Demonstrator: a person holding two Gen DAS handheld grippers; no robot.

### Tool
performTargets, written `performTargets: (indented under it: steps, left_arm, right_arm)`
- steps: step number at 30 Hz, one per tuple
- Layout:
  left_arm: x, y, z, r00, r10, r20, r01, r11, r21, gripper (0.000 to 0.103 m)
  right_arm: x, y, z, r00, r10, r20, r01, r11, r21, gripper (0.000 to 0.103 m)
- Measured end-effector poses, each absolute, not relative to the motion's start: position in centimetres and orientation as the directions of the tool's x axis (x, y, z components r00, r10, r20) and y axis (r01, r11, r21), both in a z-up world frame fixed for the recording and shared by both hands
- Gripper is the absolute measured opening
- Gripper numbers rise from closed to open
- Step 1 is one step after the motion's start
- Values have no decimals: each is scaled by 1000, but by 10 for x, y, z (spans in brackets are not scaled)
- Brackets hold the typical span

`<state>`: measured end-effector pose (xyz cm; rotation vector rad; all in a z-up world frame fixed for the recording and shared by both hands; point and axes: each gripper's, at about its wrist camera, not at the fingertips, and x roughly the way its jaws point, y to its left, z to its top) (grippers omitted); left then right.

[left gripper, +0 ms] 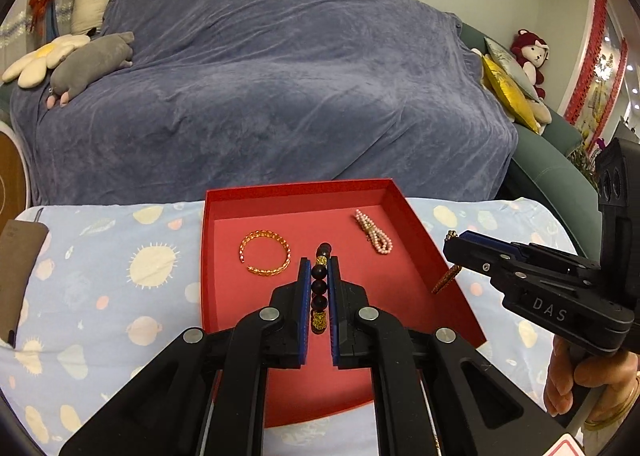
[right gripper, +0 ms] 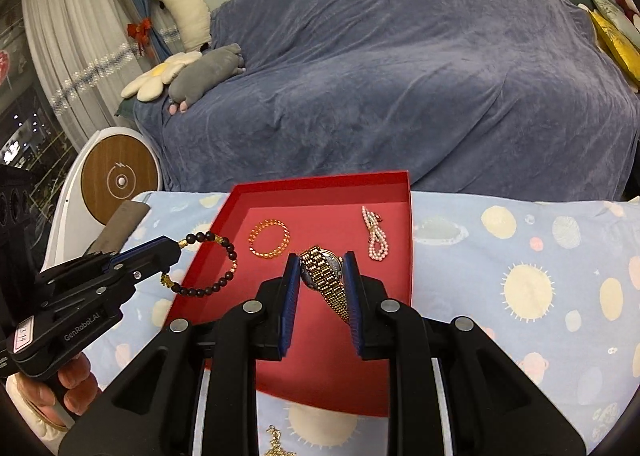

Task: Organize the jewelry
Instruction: 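Lower the bracelet and watch into the red box and open both grippers, then withdraw both grippers from the box toward the remaining rings and chain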

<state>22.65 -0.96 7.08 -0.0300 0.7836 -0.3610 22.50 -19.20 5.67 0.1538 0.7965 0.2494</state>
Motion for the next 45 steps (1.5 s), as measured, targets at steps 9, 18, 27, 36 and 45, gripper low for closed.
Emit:
performTargets:
  steps: [9,18,27,36,45]
  left_arm:
    - [246,2,41,671,-219,-708,170,975,-140,56]
    - [190,25,89,734,-187,-653,139,982,-124,69]
    - [99,47,69,692,-186,-697,119,982,-144,75]
    - [81,51,20,627,-169,-760,113,986,-126,75]
    - [91,55,3,574,-206,-792,122,978,-167,75]
  right_arm:
    - [232,-207,37,702,226,-675,-94,969,228,32]
    - [132,-212,87,733,242,-636,-176,970,166,34]
    - [42,-224,49,681,285,-675,-137,954,265,34]
    - [34,-213,2,612,252,-750,-149,968,203,34]
    - [53,-197,-19,580,242,-777,-187,969,163,27]
